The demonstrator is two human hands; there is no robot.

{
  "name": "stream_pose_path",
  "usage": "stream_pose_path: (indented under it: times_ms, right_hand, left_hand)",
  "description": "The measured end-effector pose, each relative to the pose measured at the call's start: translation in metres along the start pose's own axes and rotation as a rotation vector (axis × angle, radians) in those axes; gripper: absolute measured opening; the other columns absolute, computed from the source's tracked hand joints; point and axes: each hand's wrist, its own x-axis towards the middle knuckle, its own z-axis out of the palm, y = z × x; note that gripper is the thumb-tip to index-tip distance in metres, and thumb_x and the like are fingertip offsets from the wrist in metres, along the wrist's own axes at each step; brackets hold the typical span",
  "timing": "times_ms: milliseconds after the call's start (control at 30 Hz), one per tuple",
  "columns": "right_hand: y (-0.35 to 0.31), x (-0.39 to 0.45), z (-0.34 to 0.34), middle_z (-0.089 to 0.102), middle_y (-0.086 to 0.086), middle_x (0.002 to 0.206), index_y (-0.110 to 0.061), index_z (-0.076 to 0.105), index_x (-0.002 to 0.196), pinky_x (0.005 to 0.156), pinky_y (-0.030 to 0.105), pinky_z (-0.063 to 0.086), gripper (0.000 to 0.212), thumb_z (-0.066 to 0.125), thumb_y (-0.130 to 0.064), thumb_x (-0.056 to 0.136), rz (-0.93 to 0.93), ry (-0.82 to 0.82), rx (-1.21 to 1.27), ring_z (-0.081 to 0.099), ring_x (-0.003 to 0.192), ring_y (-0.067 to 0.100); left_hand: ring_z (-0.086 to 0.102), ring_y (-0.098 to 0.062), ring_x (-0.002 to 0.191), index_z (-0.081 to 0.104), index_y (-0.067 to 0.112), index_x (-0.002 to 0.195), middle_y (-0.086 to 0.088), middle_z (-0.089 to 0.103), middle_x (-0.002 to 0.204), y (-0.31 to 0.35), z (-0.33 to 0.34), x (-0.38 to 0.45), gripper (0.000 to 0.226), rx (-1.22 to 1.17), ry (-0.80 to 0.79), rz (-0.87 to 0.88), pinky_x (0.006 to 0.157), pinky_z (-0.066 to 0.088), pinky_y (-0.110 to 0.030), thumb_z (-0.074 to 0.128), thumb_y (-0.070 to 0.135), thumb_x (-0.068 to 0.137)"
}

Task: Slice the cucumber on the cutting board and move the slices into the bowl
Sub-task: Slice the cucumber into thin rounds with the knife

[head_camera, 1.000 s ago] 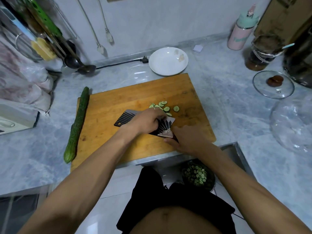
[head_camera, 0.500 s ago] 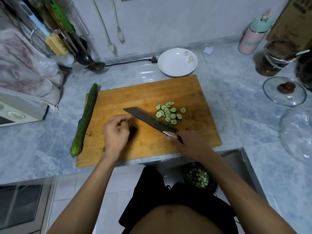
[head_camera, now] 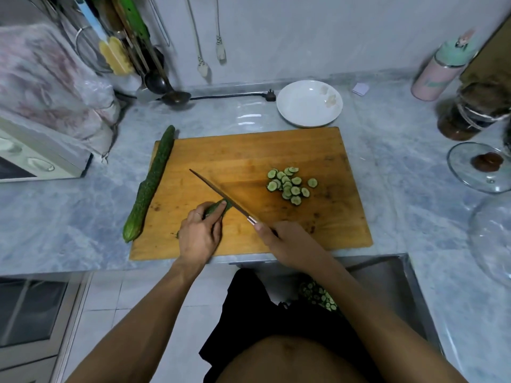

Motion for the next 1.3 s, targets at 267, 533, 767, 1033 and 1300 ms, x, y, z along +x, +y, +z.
stream_pose_path:
  times_ms: [267,533,767,1033,1300]
  right_hand:
    - [-0.013,-0.004,-0.001,0.047,0.013,0.065,-0.010,0.045,0.068,0.054,0.033,0.032,0.054,0.033,-0.049,0.104,0.001,-0.022,-0.027,0.047,0.059,0.022]
    - [-0.015,-0.002,-0.002,0.051,0.011,0.067,-0.010,0.047,0.068,0.059,0.033,0.036,0.057,0.030,-0.051,0.104,0.034,-0.033,-0.015,0.050,0.062,0.021]
    - [-0.016,0.009,0.004,0.054,0.009,0.069,-0.010,0.048,0.066,0.060,0.032,0.038,0.062,0.021,-0.051,0.105,0.074,-0.057,-0.001,0.052,0.063,0.019]
    - [-0.020,0.033,0.011,0.047,0.006,0.057,-0.013,0.042,0.056,0.050,0.030,0.029,0.066,0.018,-0.049,0.106,0.108,-0.051,0.020,0.045,0.053,0.018]
    - [-0.014,0.031,0.019,0.054,0.009,0.060,-0.011,0.048,0.058,0.053,0.030,0.030,0.066,0.019,-0.045,0.107,0.071,0.010,-0.011,0.049,0.055,0.015]
  left_hand:
    - [0.052,-0.035,0.100,0.062,0.032,0.128,-0.012,0.056,0.120,0.010,0.001,-0.001,0.045,0.103,-0.014,-0.047,0.075,0.043,-0.042,0.061,0.013,0.088]
    - [0.052,-0.036,0.103,0.061,0.034,0.131,-0.015,0.057,0.122,0.013,0.002,-0.001,0.046,0.085,-0.010,-0.054,0.078,0.044,-0.044,0.060,0.013,0.090]
    - [0.050,-0.037,0.107,0.060,0.031,0.131,-0.017,0.054,0.124,0.011,0.007,-0.002,0.045,0.090,0.000,-0.026,0.079,0.041,-0.045,0.055,0.012,0.090]
    - [0.050,-0.037,0.104,0.061,0.029,0.131,-0.017,0.055,0.127,0.009,0.010,-0.002,0.045,0.081,0.016,-0.011,0.078,0.040,-0.044,0.048,0.016,0.089]
    - [0.051,-0.039,0.106,0.062,0.027,0.131,-0.019,0.056,0.126,0.011,0.008,-0.001,0.047,0.048,0.022,-0.016,0.080,0.041,-0.045,0.060,0.006,0.089]
